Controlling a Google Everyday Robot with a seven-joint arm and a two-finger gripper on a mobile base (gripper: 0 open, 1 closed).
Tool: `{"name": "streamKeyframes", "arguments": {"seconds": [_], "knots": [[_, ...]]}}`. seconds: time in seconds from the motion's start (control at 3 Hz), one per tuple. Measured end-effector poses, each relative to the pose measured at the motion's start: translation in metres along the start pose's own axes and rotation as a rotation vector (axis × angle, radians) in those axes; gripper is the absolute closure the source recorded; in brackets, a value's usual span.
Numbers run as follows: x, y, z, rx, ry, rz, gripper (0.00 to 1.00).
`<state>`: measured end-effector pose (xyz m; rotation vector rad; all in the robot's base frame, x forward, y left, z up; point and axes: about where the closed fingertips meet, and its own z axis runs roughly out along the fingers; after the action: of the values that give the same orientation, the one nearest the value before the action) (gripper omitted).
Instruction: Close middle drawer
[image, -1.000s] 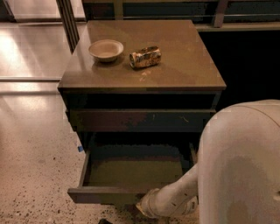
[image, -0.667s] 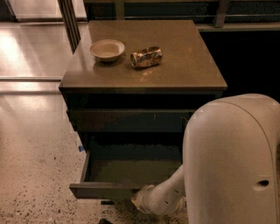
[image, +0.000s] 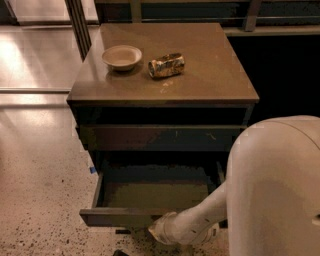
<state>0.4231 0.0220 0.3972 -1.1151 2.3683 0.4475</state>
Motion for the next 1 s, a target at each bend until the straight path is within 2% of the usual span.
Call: {"name": "streamKeyframes", "arguments": {"seconds": [0.33,0.67,1.0], "knots": [[-0.003,-0.011,0.006,-0.049,-0.110,0.100,1.00],[0.013,-0.027,-0.007,-0.009,-0.117,0.130,1.00],[0.012,-0.028,-0.007,-0.009,-0.117,0.130,1.00]]}}
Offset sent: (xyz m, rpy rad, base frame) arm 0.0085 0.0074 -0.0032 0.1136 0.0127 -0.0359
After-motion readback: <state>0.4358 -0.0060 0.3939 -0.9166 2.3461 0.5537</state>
